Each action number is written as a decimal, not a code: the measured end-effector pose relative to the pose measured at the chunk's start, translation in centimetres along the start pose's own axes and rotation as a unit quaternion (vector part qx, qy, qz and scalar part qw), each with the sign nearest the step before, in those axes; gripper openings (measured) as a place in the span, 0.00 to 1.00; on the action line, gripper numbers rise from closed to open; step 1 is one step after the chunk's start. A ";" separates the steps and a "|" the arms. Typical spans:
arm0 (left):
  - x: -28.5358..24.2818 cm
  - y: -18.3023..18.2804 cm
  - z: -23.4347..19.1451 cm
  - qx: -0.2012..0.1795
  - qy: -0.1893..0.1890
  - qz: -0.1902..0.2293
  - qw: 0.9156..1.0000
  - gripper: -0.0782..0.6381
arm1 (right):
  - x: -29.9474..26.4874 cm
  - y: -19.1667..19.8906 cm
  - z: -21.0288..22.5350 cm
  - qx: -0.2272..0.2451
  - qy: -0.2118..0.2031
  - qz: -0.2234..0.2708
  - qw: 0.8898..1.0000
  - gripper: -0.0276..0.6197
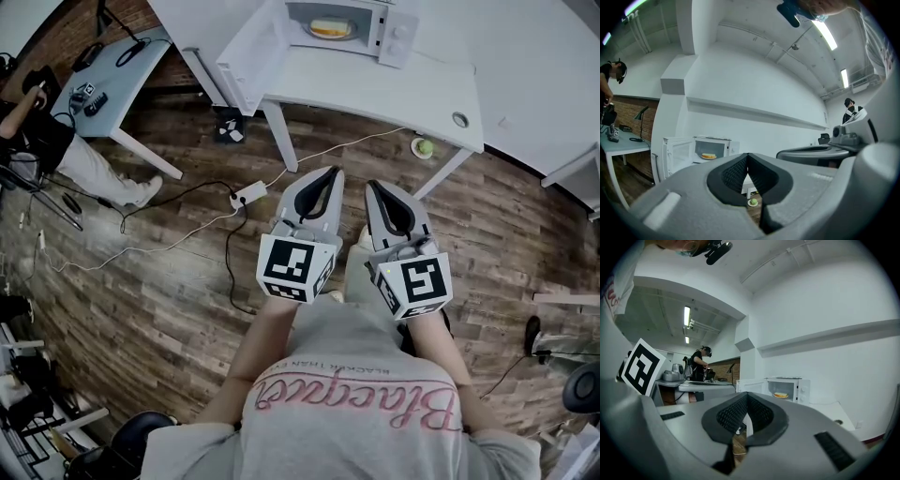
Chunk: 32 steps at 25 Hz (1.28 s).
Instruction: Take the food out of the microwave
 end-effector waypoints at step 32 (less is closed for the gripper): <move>-24.9 -2.4 -8.6 -0.005 -0.025 -0.043 0.999 0.12 | -19.4 -2.4 17.6 -0.024 -0.050 0.003 0.998 0.06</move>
Point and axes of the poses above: the fingertips, and each gripper's own axes: x backward along the fingers, z to its right, y out of its underside, the point moved 3 cm from there along x, backward along the fingers, and after that the axes turned 7 degrees about -z, right-handed, at the moved point
